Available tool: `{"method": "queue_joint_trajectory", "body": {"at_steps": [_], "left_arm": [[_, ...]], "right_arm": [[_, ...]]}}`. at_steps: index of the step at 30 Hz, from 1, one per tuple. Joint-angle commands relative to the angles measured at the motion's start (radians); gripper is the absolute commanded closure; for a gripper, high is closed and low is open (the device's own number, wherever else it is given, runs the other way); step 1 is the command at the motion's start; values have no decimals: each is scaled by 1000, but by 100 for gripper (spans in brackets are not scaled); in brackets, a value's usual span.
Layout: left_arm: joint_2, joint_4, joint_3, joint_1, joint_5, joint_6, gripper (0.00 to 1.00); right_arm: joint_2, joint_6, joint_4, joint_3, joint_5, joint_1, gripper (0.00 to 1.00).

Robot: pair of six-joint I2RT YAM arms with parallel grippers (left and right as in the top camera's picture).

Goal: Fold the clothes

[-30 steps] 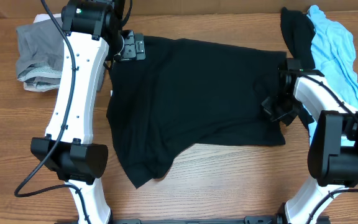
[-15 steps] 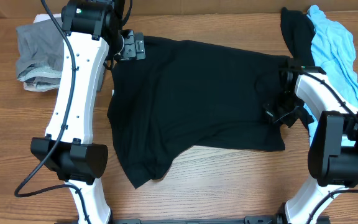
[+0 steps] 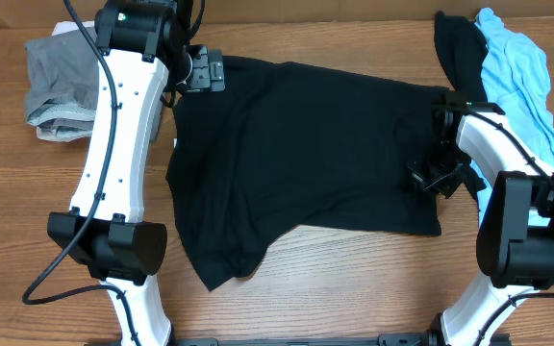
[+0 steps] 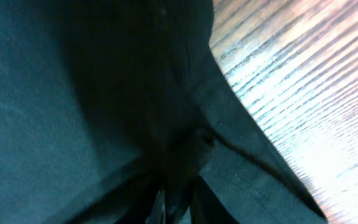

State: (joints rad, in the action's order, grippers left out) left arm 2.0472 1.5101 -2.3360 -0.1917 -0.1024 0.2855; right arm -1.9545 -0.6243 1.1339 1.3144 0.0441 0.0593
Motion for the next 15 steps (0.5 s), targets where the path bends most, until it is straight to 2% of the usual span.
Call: {"method": "queue_joint_trajectory", "body": {"at_steps": [1, 3, 12, 15], "left_arm": [[7, -3, 6, 3, -13, -20, 0], [7, -3, 6, 3, -13, -20, 0], [7, -5, 6, 3, -13, -20, 0], [7, -4, 6, 3, -13, -20, 0]], "right_arm": [[18, 4, -1, 24, 19, 5, 89], [19, 4, 0, 24, 27, 5, 92], [27, 43, 66, 59, 40, 6, 92], [27, 57, 84, 62, 45, 6, 96]]}}
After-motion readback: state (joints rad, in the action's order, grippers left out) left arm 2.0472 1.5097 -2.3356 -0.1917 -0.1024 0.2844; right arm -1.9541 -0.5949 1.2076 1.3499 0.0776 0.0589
